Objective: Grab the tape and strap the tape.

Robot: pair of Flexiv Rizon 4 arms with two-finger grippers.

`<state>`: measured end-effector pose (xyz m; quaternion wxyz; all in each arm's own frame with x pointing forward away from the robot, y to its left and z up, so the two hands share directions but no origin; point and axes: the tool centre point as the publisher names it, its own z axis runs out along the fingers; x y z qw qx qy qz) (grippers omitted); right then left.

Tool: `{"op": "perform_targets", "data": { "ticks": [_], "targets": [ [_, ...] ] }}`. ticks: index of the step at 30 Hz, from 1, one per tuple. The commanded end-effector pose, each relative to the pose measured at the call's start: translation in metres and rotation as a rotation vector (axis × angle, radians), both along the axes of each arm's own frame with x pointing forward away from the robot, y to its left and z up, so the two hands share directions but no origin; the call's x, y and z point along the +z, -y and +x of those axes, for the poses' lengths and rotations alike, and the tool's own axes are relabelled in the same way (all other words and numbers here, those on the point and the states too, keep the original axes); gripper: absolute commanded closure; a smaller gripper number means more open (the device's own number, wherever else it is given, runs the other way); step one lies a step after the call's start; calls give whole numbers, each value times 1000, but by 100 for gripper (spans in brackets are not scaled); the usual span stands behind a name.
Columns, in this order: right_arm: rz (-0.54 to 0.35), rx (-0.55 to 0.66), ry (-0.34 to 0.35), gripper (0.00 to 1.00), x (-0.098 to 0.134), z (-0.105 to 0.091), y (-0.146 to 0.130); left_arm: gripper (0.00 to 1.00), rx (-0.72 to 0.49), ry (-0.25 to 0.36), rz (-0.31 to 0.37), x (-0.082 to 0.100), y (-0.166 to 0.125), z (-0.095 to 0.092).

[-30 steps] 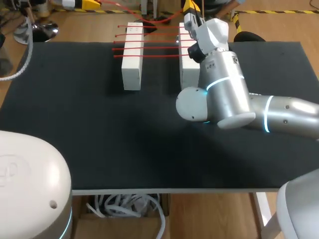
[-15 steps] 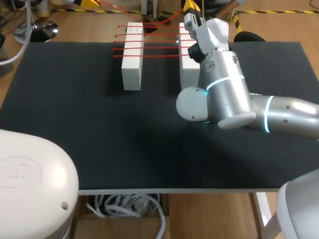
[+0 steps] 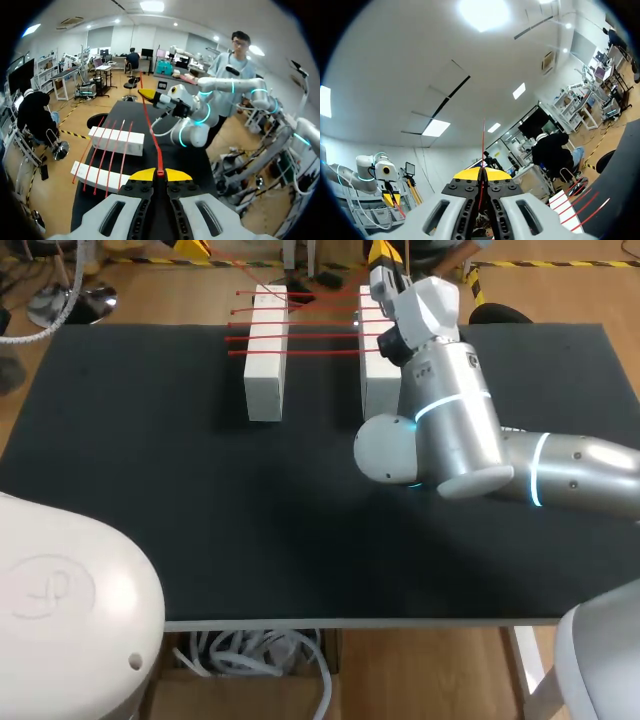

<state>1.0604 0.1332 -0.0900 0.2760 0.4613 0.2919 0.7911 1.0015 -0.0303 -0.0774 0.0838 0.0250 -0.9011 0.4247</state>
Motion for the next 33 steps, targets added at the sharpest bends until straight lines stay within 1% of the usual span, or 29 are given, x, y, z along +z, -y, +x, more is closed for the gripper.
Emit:
{"op": "perform_targets", "data": {
  "ticks": [1, 2, 3, 4, 9, 10, 16, 17, 33],
  "targets": [
    [-3, 3, -5, 100, 2, 0, 2, 100, -16, 3, 64, 1, -1, 2],
    [-3, 3, -5, 100, 2, 0, 2, 100, -7, 14, 55, 1, -1, 1],
    [-3, 3, -5, 100, 2, 0, 2, 100, -17, 6, 76, 0, -1, 1],
    [-3, 3, -5, 100, 2, 0, 2, 100, -17, 16, 68, 0, -1, 1],
    [-3, 3, -5, 100, 2, 0, 2, 100, -18, 17, 81, -1, -1, 0],
    [-3, 3, -5, 100, 2, 0, 2, 100, -26, 11, 98, 0, -1, -1],
    [-3, 3, -5, 100, 2, 0, 2, 100, -33, 21, 86, 0, -1, -3],
    [-3, 3, -5, 100, 2, 0, 2, 100, -25, 32, 66, 1, -1, -4],
    [-3, 3, -5, 100, 2, 0, 2, 100, -25, 32, 66, 1, -1, -4]
  ]
}}
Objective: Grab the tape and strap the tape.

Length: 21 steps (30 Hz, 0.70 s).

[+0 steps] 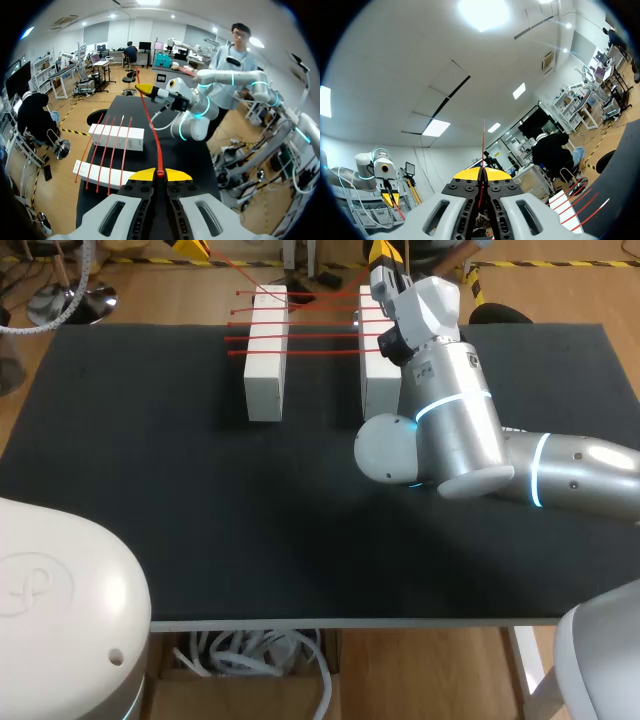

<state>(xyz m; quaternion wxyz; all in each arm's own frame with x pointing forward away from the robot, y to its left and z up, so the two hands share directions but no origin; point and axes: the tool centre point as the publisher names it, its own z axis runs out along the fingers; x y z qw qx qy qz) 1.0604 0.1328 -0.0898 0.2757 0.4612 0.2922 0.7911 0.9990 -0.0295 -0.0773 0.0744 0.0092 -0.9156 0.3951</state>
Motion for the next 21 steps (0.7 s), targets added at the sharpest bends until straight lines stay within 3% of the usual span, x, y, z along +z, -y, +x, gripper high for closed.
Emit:
{"op": "perform_targets", "data": {
  "ticks": [1, 13, 21],
  "targets": [
    [-3, 2, -5, 100, 2, 0, 1, 100, 1, 1, 2, 1, 0, -1],
    [-3, 2, -5, 100, 2, 0, 1, 100, 1, 1, 2, 1, 0, -1],
    [-170, -40, 78, 100, 22, -1, 5, 100, 1, 1, 2, 1, 0, -1]
  ]
}}
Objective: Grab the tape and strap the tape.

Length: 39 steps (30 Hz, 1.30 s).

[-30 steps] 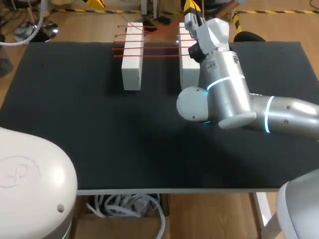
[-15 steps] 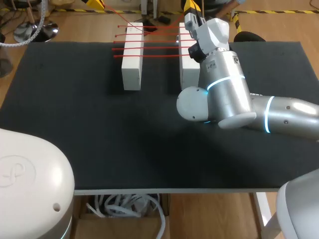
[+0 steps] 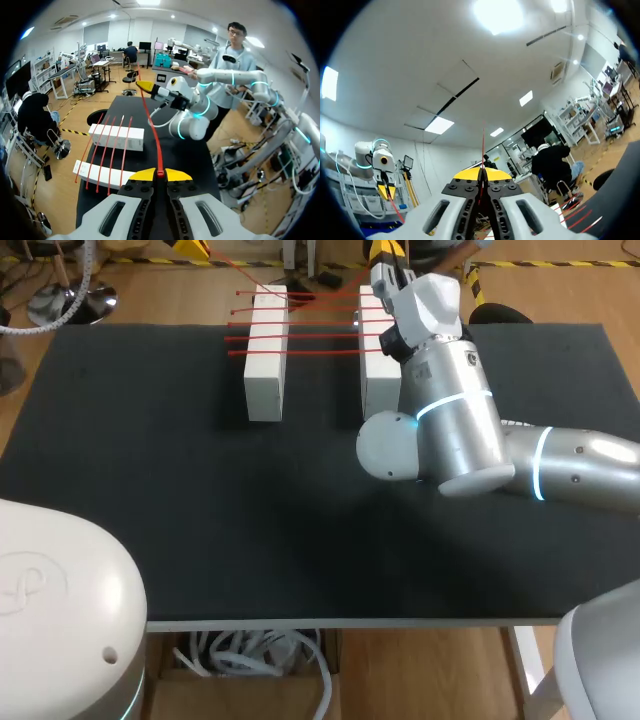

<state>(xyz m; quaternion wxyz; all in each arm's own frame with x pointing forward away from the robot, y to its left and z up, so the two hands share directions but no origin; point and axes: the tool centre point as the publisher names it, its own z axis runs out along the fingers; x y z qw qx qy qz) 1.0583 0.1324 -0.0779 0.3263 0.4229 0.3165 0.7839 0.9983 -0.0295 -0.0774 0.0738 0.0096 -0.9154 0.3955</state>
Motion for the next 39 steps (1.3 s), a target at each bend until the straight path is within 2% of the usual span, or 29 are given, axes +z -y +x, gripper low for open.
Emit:
{"op": "perform_targets", "data": {
  "ticks": [1, 5, 13, 20, 29, 35, 39],
  "targets": [
    [-89, -6, 14, 100, 12, 0, 3, 100, 0, 0, 3, 1, 0, -1],
    [-182, -26, 21, 100, 19, -3, -1, 100, 0, 0, 3, 1, 0, -1],
    [-532, -14, 15, 100, 31, -12, -12, 100, 0, 0, 3, 1, 0, -1],
    [-800, 33, 71, 100, 44, -20, -29, 100, 0, 0, 3, 1, 0, -1],
    [-1135, 111, 136, 100, 42, -27, -47, 100, 0, 0, 3, 1, 0, -1],
    [-1261, 135, 167, 100, 40, -30, -60, 100, 0, 0, 3, 1, 0, -1],
    [-1286, 134, 172, 100, 37, -29, -68, 100, 0, 0, 3, 1, 0, -1]
  ]
}}
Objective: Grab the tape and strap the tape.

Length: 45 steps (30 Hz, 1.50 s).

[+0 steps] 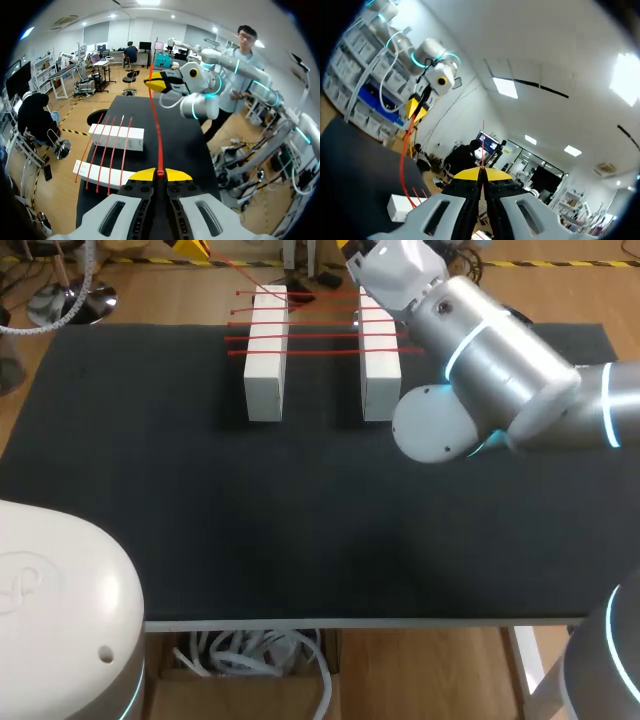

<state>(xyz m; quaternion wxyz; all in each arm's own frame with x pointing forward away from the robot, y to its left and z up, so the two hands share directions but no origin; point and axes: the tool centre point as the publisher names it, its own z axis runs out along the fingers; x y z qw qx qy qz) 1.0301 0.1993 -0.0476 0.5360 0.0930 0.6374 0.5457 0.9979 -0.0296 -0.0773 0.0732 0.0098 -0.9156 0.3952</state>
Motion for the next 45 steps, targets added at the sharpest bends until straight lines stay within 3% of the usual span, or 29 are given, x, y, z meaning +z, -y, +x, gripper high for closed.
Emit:
{"op": "perform_targets", "data": {
  "ticks": [1, 12, 45],
  "targets": [
    [-180, 43, -127, 100, 6, -1, -3, 100, -1, -1, 2, 1, -1, 0],
    [-231, 23, -99, 100, 6, -5, -21, 100, -1, -1, 2, 1, -1, 0],
    [-231, 23, -99, 100, 6, -5, -21, 100, -1, -1, 2, 1, -1, 0]
  ]
}}
